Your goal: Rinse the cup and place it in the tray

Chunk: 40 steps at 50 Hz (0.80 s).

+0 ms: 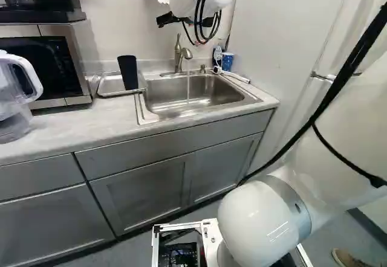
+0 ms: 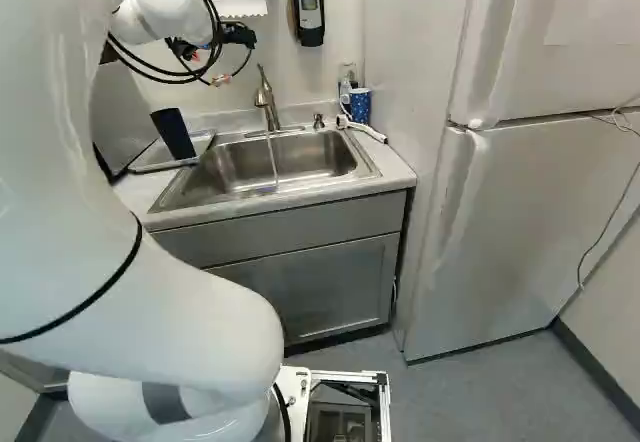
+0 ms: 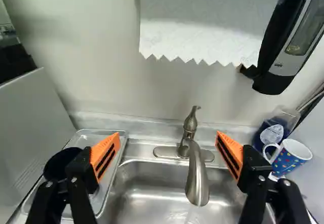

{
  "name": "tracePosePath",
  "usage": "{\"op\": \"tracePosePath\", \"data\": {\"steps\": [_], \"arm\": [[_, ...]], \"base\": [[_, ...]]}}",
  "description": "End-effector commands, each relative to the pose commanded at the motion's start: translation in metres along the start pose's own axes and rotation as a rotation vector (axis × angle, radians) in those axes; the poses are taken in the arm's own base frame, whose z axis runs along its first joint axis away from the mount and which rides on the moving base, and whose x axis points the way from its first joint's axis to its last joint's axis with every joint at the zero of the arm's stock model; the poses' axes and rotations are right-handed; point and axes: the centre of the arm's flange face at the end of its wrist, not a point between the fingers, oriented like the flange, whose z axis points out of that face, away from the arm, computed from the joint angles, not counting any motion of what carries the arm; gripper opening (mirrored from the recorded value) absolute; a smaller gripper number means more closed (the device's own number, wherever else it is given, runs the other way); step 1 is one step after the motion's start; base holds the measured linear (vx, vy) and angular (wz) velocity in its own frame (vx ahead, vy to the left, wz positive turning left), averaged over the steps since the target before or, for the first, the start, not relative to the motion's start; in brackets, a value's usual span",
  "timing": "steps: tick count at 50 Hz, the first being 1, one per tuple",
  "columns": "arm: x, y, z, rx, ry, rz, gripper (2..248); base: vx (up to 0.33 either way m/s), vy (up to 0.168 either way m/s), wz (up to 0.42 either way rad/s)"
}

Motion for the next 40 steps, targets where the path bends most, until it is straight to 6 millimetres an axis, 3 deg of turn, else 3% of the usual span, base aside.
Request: {"op": "tracePosePath", "data": {"steps": [18, 40], "arm": [[0.015, 0.017, 0.028, -0.03, 0.009, 0.007, 247], [0.025, 0.025, 0.072, -0.037, 0.009, 0.009, 247]], "base": [[0.0, 0.0, 0.0], [0.0, 0.0, 0.0]]}}
